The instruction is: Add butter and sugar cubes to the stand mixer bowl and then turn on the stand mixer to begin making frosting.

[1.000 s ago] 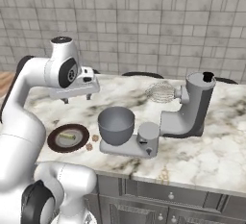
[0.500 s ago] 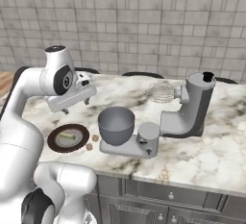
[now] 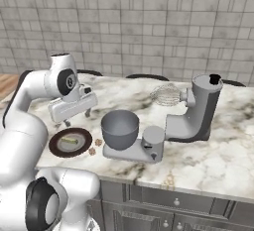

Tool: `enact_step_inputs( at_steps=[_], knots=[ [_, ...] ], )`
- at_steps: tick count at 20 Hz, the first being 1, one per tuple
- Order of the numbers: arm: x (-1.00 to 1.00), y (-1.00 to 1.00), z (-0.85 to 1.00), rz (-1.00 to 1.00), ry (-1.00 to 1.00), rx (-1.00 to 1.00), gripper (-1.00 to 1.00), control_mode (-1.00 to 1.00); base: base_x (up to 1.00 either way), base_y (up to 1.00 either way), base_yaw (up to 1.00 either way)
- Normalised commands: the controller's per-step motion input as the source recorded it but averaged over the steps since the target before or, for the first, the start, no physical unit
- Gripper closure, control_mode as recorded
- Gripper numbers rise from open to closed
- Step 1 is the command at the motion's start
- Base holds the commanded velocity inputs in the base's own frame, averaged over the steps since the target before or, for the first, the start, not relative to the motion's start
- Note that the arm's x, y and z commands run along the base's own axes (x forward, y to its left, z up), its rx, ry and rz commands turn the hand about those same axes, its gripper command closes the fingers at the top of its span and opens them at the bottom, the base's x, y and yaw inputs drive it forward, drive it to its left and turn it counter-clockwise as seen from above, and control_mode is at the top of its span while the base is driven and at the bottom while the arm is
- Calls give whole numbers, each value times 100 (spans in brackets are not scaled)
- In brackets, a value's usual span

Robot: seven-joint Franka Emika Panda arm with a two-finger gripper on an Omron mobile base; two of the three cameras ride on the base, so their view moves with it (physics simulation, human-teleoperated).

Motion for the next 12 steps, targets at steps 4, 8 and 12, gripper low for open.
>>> enact_step_inputs(
  at_steps=[4,8,12],
  knots=[
    [0,9,-45,4,0,-4,-100,-100,0,0,0],
    [0,0,-54,7,-11,0,-100,-100,0,0,0],
    [0,0,-41,9,-2,0,-100,-100,0,0,0]
  ],
)
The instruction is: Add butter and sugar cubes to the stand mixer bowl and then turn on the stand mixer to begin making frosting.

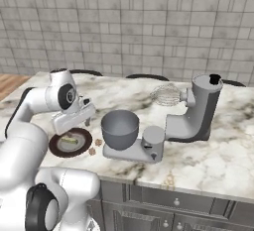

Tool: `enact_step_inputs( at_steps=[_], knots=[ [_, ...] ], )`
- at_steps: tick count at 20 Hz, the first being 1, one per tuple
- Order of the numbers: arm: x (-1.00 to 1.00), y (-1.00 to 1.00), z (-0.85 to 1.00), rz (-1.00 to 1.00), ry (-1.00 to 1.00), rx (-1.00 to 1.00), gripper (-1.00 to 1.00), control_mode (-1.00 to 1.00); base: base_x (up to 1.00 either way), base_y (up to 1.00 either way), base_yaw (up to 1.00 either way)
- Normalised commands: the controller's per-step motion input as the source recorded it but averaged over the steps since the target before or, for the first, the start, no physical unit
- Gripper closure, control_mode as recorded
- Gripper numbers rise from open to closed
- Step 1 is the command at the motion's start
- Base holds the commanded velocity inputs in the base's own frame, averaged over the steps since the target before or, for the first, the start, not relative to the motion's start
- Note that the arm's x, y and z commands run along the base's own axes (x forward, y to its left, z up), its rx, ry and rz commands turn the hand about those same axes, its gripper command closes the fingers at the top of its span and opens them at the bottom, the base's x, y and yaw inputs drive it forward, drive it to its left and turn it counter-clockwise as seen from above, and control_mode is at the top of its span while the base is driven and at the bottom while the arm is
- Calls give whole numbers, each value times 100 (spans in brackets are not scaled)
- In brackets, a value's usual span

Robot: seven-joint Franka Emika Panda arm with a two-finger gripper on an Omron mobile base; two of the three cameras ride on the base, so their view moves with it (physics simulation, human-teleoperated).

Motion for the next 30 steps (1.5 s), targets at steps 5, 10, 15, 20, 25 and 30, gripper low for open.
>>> enact_step_inputs(
  at_steps=[5,10,15,20,25,30],
  knots=[
    [0,0,-41,6,0,0,-100,-100,0,0,0],
    [10,0,-41,0,0,0,-100,-100,0,0,0],
    [18,0,-43,0,0,0,-100,-100,0,0,0],
    [28,0,-43,0,0,0,-100,-100,0,0,0],
    [20,0,-34,-2,2,0,-100,-100,0,0,0],
    [16,0,-22,-5,0,0,-100,-100,0,0,0]
  ],
)
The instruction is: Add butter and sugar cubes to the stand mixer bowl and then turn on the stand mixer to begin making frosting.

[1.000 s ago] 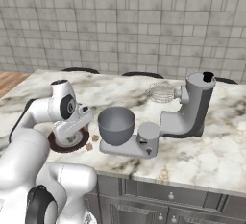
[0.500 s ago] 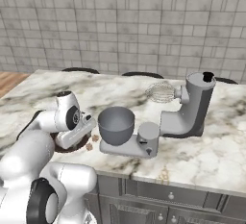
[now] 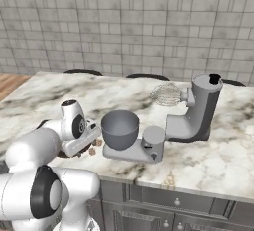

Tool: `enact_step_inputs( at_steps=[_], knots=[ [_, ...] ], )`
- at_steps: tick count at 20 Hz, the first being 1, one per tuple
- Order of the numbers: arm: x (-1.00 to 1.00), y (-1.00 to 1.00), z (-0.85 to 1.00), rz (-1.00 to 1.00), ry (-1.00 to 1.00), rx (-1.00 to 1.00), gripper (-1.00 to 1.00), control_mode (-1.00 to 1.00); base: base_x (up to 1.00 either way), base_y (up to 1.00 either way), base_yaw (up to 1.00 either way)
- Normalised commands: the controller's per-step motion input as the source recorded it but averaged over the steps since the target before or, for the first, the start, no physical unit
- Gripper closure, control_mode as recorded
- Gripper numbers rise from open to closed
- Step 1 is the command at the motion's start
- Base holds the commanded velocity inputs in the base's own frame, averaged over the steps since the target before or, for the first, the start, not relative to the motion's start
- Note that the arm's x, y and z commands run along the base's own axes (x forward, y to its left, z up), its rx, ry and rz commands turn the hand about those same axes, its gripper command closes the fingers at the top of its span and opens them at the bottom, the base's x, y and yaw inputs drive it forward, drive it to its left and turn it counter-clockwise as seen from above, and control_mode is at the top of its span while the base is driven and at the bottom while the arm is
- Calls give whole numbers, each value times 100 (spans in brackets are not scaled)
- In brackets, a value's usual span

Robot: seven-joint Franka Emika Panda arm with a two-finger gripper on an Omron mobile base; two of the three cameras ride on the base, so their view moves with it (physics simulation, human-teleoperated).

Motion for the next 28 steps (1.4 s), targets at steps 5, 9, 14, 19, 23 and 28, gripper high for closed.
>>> enact_step_inputs(
  at_steps=[5,9,14,19,23,28],
  knots=[
    [22,-3,-4,-3,0,0,-100,-100,0,0,0],
    [22,-12,-9,-3,0,0,-100,-100,0,0,0],
    [18,-23,-17,0,1,0,-100,-100,0,0,0],
    [5,-20,-14,0,7,0,-100,-100,0,0,0],
    [0,-18,-25,-3,31,9,-100,-100,0,0,0],
    [11,-11,-33,-6,33,15,-100,-100,0,0,0]
  ],
)
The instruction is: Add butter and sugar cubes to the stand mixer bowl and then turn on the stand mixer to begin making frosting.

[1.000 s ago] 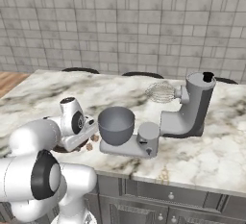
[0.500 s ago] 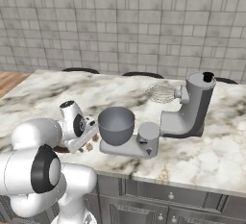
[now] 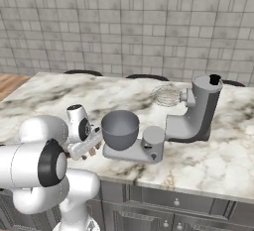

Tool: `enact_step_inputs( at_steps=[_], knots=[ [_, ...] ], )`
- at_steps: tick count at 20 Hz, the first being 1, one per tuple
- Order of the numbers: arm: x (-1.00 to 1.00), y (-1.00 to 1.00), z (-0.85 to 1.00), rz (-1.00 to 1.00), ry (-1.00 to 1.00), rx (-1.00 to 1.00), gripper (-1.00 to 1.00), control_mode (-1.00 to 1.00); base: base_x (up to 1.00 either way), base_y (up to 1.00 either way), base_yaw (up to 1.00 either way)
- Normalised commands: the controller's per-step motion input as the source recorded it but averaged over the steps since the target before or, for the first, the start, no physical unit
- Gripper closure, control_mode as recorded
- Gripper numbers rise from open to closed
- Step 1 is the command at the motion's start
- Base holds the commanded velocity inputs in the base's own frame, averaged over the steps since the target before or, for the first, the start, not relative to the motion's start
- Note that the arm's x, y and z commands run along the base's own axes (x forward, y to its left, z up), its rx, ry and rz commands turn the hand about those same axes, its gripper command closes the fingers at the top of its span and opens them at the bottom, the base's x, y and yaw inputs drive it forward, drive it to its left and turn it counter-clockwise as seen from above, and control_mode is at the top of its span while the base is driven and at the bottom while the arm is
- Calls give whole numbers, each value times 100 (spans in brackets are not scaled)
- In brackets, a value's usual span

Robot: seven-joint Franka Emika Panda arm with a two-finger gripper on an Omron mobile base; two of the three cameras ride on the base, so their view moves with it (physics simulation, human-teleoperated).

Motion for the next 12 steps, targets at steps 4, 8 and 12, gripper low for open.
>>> enact_step_inputs(
  at_steps=[4,8,12],
  knots=[
    [15,-1,-28,-5,18,4,100,-100,0,0,0],
    [2,-13,-25,-7,11,1,100,-100,0,0,0],
    [0,-27,-12,-9,0,0,100,-100,0,0,0]
  ],
)
